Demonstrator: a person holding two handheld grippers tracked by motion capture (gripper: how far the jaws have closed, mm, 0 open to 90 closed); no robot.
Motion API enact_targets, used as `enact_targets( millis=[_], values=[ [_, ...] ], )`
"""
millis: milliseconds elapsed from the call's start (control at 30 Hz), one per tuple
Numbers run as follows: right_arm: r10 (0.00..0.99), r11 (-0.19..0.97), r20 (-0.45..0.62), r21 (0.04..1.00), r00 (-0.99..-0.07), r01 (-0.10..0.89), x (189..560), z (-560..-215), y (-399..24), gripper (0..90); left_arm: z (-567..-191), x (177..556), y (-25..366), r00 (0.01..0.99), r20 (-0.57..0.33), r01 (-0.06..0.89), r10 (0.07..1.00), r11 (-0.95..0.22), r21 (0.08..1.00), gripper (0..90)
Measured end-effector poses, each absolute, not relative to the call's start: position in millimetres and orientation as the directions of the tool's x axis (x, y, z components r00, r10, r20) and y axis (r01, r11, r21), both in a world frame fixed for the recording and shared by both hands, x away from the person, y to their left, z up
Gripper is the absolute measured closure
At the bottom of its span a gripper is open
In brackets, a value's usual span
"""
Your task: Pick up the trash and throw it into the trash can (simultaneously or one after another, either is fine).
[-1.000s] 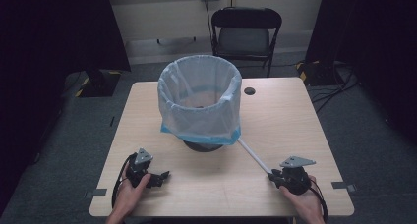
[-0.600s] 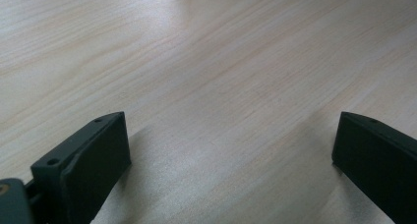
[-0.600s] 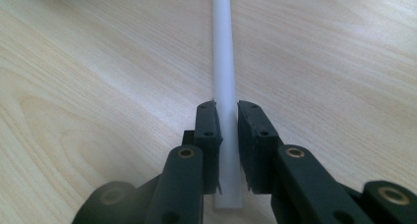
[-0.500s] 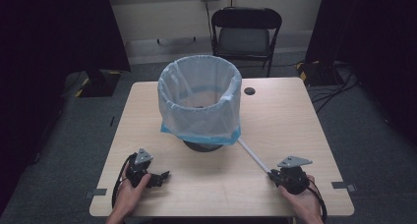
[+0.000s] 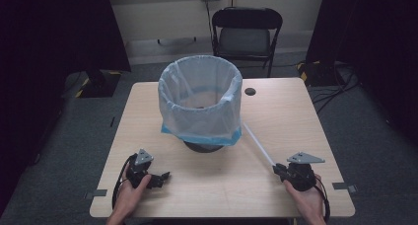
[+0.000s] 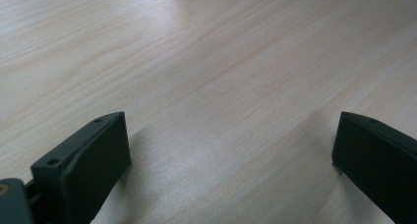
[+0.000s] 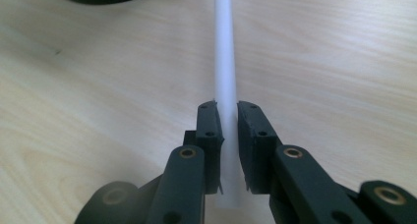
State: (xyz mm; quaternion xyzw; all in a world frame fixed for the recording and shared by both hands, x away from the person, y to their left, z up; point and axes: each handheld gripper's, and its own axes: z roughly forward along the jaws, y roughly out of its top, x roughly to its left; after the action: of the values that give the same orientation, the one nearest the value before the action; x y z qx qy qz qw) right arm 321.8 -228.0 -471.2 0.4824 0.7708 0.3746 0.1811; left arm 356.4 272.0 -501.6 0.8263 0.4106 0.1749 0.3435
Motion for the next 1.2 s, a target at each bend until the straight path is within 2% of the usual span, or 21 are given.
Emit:
enact_targets(
  millis=[200,1200],
  values=[
    [0.894,0.201,0.098,0.785,-0.438,0.586,325.2,-461.5,-236.1,80.5,-501.7,356.4,271.8,0.601,0.004,0.559,0.799,-0.424,0.713,0.3],
    [0.895,0.040,0.162,0.898,-0.414,0.438,348.2,-404.0,-237.8,80.5,-501.7,356.3,271.8,0.601,0.005,0.559,0.800,-0.424,0.712,0.3]
  ],
)
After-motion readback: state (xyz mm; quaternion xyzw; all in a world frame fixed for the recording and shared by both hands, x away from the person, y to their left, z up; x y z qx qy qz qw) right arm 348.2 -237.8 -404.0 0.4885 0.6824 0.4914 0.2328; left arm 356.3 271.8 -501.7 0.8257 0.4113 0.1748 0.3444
